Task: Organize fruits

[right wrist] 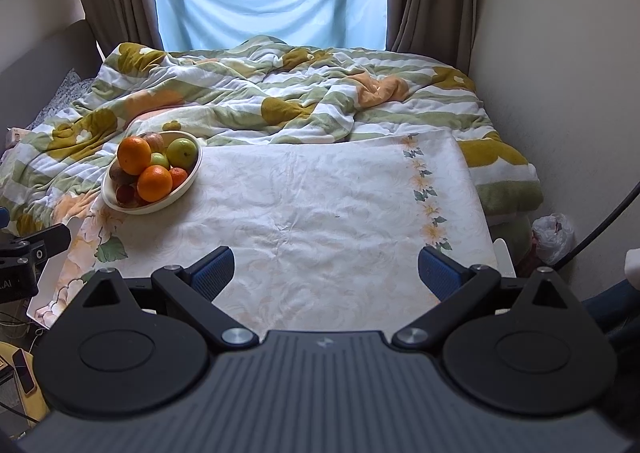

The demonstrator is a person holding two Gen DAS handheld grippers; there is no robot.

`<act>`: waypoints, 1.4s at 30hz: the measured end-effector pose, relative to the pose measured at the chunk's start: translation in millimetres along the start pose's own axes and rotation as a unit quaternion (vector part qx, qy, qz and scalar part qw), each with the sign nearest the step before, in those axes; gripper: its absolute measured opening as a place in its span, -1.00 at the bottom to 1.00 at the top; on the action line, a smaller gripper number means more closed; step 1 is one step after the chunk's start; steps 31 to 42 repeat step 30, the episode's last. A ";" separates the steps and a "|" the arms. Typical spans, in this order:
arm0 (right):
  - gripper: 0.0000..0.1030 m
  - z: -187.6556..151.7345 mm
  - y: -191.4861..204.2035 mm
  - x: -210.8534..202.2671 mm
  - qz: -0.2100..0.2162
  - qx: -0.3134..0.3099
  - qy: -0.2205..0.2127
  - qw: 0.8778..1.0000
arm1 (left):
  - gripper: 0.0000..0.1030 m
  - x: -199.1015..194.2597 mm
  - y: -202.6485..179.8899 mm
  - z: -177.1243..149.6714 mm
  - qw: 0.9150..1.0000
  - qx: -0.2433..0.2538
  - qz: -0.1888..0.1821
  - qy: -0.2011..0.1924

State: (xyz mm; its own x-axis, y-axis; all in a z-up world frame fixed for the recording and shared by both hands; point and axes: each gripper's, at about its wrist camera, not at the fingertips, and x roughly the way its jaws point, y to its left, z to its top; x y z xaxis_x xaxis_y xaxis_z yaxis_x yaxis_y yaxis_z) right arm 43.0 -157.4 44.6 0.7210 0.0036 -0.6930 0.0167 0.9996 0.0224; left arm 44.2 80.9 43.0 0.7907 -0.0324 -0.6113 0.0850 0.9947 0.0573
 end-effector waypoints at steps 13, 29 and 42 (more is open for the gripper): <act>1.00 -2.7 2.5 3.6 -0.003 0.005 0.001 1.000 | 1.00 2.5 -2.7 -0.1 1.000 -0.002 -0.007 -0.001; 1.00 -1.3 1.2 5.4 -0.003 0.005 0.003 1.000 | 1.00 17.7 -0.5 3.0 1.000 -0.020 0.009 0.009; 1.00 -1.7 1.3 7.2 -0.003 0.006 0.006 1.000 | 1.00 21.0 -1.0 3.1 1.000 -0.019 0.011 0.013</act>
